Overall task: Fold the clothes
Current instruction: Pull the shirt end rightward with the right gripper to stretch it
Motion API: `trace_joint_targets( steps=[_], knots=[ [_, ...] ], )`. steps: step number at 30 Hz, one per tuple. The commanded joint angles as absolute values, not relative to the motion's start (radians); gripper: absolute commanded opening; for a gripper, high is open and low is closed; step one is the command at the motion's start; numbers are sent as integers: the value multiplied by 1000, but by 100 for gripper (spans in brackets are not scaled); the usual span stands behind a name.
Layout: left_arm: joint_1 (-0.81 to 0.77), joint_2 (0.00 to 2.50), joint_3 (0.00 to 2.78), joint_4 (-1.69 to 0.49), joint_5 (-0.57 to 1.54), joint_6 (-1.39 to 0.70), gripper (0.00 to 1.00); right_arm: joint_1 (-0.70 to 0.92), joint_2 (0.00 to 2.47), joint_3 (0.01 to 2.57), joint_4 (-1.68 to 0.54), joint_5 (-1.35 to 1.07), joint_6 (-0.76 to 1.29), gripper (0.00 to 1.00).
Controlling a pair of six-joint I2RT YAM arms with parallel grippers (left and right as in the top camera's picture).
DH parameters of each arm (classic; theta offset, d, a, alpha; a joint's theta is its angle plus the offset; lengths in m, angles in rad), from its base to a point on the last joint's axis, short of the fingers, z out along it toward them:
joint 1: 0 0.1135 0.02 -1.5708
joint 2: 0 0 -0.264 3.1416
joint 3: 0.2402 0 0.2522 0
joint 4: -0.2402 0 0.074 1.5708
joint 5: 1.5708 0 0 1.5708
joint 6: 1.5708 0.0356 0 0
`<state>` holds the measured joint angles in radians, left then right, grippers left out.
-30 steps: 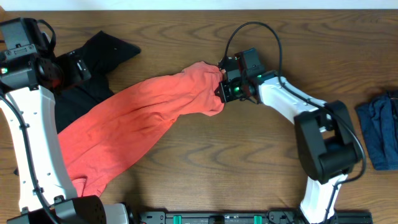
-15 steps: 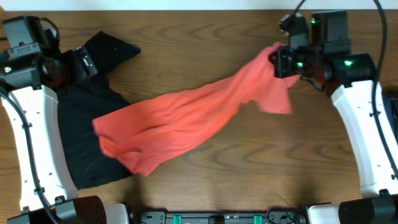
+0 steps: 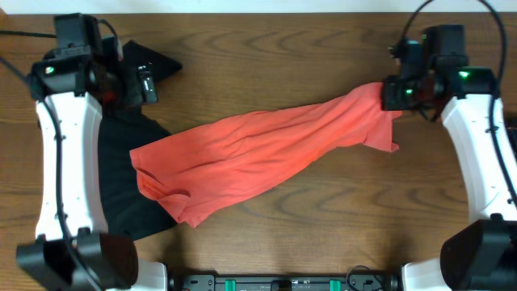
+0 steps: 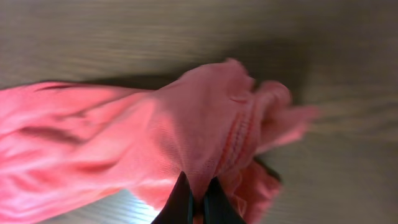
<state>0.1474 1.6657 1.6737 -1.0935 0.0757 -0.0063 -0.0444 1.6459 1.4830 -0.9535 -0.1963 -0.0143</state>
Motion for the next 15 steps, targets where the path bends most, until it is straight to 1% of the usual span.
trace_joint_targets(
  steps=[1, 7, 11, 15],
  knots=[
    [146, 1752, 1671, -1094, 59, 19, 98, -126, 1670, 1483, -958, -170, -8, 1],
    [147, 1880, 1671, -1079, -57, 19, 98, -196, 1706, 1483, -973, -198, -8, 1],
    [147, 1966, 1671, -1040, -65, 19, 98, -198, 1736, 1483, -982, -204, -8, 1],
    [148, 2059, 1671, -1030, -65, 19, 98, -198, 1761, 1483, -988, -213, -9, 3]
  ],
)
